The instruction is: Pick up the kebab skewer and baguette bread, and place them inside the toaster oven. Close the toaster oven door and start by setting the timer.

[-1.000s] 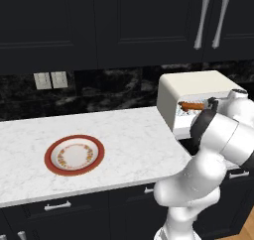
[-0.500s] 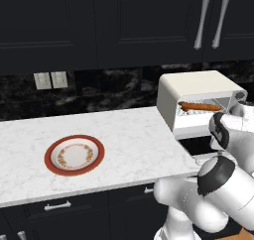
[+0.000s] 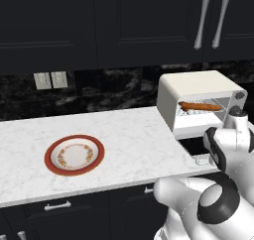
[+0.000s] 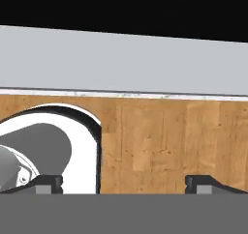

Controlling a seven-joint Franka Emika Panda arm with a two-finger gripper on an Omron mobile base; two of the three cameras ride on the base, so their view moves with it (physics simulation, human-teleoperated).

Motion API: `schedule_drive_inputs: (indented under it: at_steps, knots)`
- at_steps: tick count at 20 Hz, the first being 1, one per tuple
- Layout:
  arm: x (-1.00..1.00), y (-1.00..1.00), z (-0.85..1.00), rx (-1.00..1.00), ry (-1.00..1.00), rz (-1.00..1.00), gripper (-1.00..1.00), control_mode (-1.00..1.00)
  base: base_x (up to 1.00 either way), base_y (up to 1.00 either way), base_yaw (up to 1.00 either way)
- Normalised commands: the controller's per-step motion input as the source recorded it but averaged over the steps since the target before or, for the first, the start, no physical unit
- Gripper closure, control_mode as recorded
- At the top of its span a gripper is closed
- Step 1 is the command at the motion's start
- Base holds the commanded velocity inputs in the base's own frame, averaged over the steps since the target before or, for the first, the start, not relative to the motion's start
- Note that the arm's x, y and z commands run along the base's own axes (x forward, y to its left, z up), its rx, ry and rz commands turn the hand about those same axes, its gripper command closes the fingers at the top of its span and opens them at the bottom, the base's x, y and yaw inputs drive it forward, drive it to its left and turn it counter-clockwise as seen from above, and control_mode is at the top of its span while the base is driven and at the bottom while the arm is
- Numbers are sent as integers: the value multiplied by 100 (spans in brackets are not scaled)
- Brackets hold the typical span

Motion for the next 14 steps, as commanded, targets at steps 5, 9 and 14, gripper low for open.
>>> schedule_drive_inputs:
  at_steps: [5, 9, 14]
  knots:
    - [34, 0, -19, 7, 3, 10, -100, -100, 0, 0, 0]
    - [31, 0, -29, 8, 2, 0, -100, -100, 0, 0, 0]
    - [23, -1, -36, 2, 1, -1, -100, -100, 0, 0, 0]
